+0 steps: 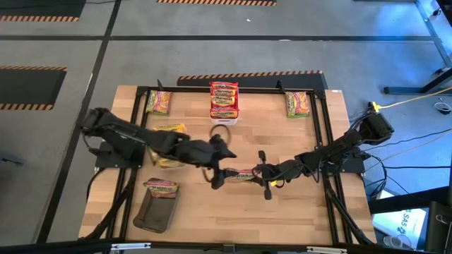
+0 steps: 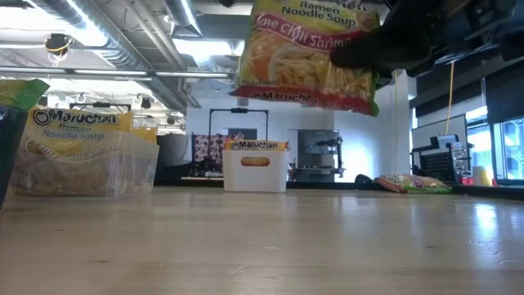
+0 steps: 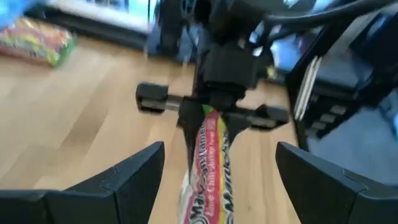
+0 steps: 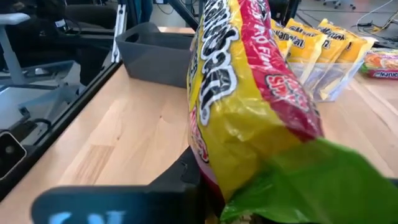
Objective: Sort Maruchan noodles
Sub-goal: Put the green noodle pack into the black bin
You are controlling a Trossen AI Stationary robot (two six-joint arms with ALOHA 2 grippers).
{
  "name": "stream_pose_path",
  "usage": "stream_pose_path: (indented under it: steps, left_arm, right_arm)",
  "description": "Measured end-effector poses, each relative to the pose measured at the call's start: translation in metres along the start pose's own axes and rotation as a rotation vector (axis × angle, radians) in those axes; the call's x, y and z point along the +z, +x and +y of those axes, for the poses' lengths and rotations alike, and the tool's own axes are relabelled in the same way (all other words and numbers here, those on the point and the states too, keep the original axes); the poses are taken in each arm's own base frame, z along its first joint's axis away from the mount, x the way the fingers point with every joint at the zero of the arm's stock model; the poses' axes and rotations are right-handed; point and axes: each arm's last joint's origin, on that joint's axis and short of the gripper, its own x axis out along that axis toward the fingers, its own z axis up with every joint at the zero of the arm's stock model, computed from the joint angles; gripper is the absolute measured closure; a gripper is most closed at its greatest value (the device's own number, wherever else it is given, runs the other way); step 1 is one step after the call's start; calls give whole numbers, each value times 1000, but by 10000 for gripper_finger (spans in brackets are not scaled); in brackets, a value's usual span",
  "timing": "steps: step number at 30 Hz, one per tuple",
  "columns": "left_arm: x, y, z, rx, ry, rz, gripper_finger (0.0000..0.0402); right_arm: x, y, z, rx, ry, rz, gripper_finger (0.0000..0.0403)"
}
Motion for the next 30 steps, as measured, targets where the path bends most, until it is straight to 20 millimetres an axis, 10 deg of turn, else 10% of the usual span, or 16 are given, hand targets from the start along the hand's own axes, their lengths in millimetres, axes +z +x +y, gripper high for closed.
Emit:
stream_pose_path:
  steps: [12, 30]
  left_arm:
    - [27, 63, 6, -12, -32, 430, 101]
    - [5, 91, 8, 22, -59, 606, 163]
  right_arm:
    - [-1, 0, 0, 0, 0, 6, 349]
    - [-1, 0, 0, 1, 23, 8, 346]
